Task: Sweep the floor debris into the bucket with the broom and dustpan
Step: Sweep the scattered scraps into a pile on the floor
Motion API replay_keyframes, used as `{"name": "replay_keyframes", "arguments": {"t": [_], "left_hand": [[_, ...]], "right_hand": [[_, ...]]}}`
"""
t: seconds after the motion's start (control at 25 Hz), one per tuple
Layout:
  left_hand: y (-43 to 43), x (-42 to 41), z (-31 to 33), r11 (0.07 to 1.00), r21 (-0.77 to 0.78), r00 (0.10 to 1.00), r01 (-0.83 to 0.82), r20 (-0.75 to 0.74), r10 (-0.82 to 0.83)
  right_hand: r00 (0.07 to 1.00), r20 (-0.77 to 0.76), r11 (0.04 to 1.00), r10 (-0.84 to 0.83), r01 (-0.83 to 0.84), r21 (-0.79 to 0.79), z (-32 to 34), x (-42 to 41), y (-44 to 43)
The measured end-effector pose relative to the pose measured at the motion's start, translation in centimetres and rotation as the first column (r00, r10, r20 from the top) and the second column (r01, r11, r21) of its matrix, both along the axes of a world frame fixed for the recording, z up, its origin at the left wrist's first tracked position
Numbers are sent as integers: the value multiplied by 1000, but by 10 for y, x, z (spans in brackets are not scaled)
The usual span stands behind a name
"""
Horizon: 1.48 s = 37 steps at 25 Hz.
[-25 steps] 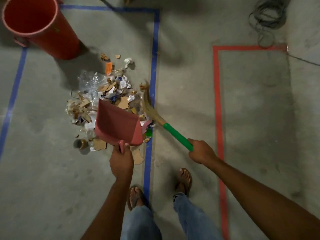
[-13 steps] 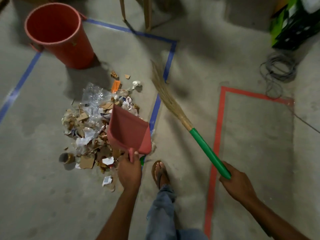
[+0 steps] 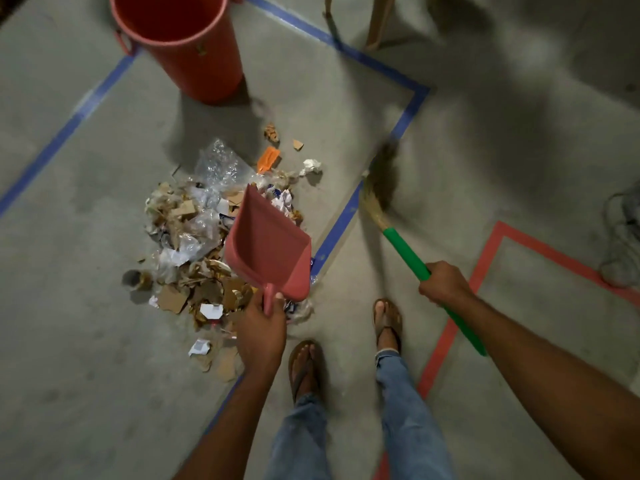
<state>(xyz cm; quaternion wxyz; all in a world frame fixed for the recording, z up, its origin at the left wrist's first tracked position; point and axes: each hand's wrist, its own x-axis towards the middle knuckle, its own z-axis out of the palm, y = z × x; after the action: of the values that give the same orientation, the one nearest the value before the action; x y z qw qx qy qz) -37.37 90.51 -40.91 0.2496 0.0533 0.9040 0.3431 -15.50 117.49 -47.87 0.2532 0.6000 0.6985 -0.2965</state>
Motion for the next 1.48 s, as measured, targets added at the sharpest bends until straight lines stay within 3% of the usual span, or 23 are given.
{"name": "replay_keyframes", "arguments": {"t": [0.12,0.28,0.4,0.56,0.72,0.88,0.96,1.08,1.28,1.36,1.48], "left_hand": [[19,10,-2,992,-86,996,-91,8,92],[54,22,-6,972,-102,972,-211,84,220],[85,16,3,951,-76,948,-299,95,305],[111,-5,4,934,-15,933,-356,53,357],[115,-19,-6,918,3,917,-397,24,397],[105,-17,-12,881,-17,881,-473,20,473],[97,-14,-10,870,-37,869,-492,38,493],[82,-9,-2,854,-49,850,-517,81,520],[67,-21,24,834,-109,830,-541,88,551],[67,-25,25,839,-83,835,-537,88,543],[73,-30,20,834,-87,831,-545,75,551]], "right_hand": [[984,-51,984,171,-173,-34,21,19,-12],[969,-62,970,241,-238,40,65,90,-13],[974,-15,964,227,-222,145,75,101,37],[944,-32,912,329,-309,270,52,24,126],[893,33,868,449,-444,221,17,-119,203],[735,143,726,663,-678,117,18,-210,180],[673,106,670,732,-739,68,28,-215,140],[720,6,720,694,-694,22,42,-170,87],[825,-11,815,565,-555,166,95,-67,82],[842,-5,824,539,-526,212,104,-64,107],[824,-20,794,567,-539,281,91,-122,154]]}}
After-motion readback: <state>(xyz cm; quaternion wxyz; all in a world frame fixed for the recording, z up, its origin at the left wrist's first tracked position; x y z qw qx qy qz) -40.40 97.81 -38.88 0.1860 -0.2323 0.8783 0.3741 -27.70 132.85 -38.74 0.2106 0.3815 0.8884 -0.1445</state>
